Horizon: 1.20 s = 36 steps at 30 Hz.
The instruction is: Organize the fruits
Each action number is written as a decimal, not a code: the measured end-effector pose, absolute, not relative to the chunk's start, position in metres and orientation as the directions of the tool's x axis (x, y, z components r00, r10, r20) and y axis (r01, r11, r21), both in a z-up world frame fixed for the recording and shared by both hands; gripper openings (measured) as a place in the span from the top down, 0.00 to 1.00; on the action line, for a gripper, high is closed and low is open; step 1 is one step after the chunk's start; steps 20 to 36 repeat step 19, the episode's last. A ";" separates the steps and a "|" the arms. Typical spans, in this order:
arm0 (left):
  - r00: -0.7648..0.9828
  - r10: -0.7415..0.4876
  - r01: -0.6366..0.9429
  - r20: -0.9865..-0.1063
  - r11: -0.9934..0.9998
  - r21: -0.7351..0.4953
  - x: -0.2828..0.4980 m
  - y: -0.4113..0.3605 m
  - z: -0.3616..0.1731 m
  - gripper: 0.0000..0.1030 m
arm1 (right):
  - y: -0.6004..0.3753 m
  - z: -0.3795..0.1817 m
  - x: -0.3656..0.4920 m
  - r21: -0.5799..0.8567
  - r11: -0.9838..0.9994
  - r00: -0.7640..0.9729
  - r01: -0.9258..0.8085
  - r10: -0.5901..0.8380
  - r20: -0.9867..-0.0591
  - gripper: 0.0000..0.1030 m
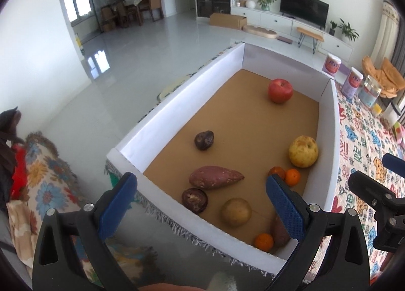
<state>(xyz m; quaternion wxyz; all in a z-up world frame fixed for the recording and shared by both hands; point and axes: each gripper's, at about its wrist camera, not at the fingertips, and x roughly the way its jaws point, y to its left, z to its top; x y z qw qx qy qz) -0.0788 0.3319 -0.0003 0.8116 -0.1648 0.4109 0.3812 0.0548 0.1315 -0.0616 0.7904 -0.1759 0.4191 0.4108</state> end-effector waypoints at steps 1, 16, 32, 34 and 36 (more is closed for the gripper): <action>0.367 0.482 -0.757 -0.795 0.651 0.045 -0.080 0.334 -0.002 0.01 | 0.134 -0.062 0.053 0.062 0.596 0.310 -0.800 0.501 -0.808 0.00; 0.368 0.462 -0.764 -0.807 0.645 0.022 -0.090 0.347 -0.006 0.01 | 0.161 -0.068 0.035 0.012 0.559 0.308 -0.829 0.475 -0.824 0.00; 0.364 0.496 -0.768 -0.789 0.638 0.047 -0.093 0.345 -0.003 0.01 | 0.163 -0.066 0.033 0.013 0.558 0.308 -0.830 0.478 -0.823 0.00; 0.364 0.496 -0.768 -0.789 0.638 0.047 -0.093 0.345 -0.003 0.01 | 0.163 -0.066 0.033 0.013 0.558 0.308 -0.830 0.478 -0.823 0.00; 0.364 0.496 -0.768 -0.789 0.638 0.047 -0.093 0.345 -0.003 0.01 | 0.163 -0.066 0.033 0.013 0.558 0.308 -0.830 0.478 -0.823 0.00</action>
